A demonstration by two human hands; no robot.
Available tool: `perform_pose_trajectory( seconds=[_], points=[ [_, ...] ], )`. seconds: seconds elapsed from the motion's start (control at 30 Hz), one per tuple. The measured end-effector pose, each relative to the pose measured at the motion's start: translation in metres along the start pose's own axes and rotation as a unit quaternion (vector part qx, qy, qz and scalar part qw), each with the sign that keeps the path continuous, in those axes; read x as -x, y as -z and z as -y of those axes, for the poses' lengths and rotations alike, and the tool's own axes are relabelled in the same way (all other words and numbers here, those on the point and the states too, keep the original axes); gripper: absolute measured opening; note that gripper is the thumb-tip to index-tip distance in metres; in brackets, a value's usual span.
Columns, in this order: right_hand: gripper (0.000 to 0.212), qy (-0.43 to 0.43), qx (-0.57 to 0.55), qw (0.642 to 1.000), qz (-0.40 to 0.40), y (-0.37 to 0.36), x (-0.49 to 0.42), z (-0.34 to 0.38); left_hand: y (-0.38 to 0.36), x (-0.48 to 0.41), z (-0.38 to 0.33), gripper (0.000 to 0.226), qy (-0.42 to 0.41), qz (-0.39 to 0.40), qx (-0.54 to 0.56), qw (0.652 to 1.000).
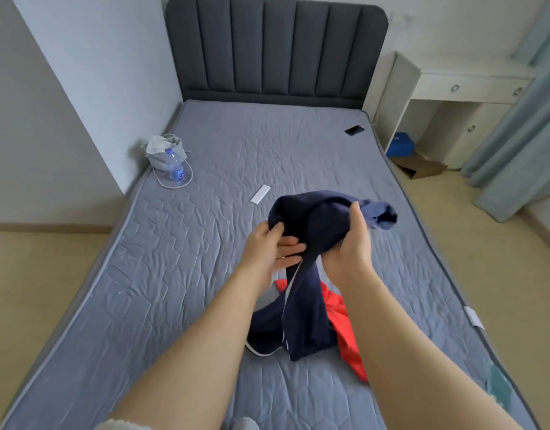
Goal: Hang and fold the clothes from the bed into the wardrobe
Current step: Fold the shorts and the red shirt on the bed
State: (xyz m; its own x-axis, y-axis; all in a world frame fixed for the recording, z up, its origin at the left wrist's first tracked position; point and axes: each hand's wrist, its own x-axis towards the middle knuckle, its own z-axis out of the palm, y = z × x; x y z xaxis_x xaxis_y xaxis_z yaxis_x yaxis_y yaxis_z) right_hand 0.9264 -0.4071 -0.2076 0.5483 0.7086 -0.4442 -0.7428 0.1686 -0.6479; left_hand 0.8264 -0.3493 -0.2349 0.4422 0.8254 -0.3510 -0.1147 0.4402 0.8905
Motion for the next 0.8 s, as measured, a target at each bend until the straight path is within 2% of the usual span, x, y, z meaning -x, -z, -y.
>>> perform_pose_trajectory(
  seconds=[0.1,0.23,0.37,0.43,0.53,0.57,0.63,0.7,0.73,0.77,0.8],
  points=[
    [0.008,0.012,0.095,0.994,0.047,0.011,-0.005,-0.013,-0.009,0.001,-0.019,0.016,-0.022,0.028,0.016,0.999],
    [0.020,0.033,0.219,0.973,0.057,0.018,-0.008,-0.027,-0.019,0.000,-0.057,0.022,-0.090,0.055,0.006,0.994],
    [0.007,-0.007,0.355,0.925,0.133,0.013,-0.010,-0.028,-0.020,0.003,-0.084,0.024,-0.131,0.085,0.048,0.987],
    [0.013,-0.007,0.389,0.912,0.129,0.008,-0.015,-0.027,-0.016,0.002,-0.086,0.022,-0.137,0.066,0.044,0.987],
    [0.024,0.006,0.329,0.944,0.036,-0.003,-0.022,-0.025,-0.002,-0.002,-0.073,0.013,-0.160,-0.009,-0.040,0.986],
    [0.025,0.001,0.291,0.957,0.003,-0.007,-0.024,-0.023,0.004,-0.001,-0.065,0.010,-0.159,-0.012,-0.068,0.985],
    [0.023,-0.015,0.213,0.976,-0.035,-0.017,-0.026,-0.016,0.015,-0.001,-0.044,0.029,-0.112,0.032,-0.114,0.987],
    [0.020,-0.022,0.167,0.984,-0.058,-0.026,-0.027,-0.012,0.023,0.000,-0.024,0.052,-0.029,0.091,-0.215,0.972],
    [0.019,-0.021,0.157,0.985,-0.063,-0.030,-0.027,-0.010,0.025,0.001,-0.016,0.046,-0.001,0.114,-0.279,0.953],
    [0.018,-0.019,0.149,0.987,-0.065,-0.032,-0.027,-0.009,0.027,-0.001,-0.010,0.029,0.011,0.114,-0.340,0.933],
    [0.016,-0.019,0.140,0.988,-0.063,-0.034,-0.027,-0.009,0.027,-0.003,-0.006,0.013,0.008,0.088,-0.385,0.919]
  ],
)
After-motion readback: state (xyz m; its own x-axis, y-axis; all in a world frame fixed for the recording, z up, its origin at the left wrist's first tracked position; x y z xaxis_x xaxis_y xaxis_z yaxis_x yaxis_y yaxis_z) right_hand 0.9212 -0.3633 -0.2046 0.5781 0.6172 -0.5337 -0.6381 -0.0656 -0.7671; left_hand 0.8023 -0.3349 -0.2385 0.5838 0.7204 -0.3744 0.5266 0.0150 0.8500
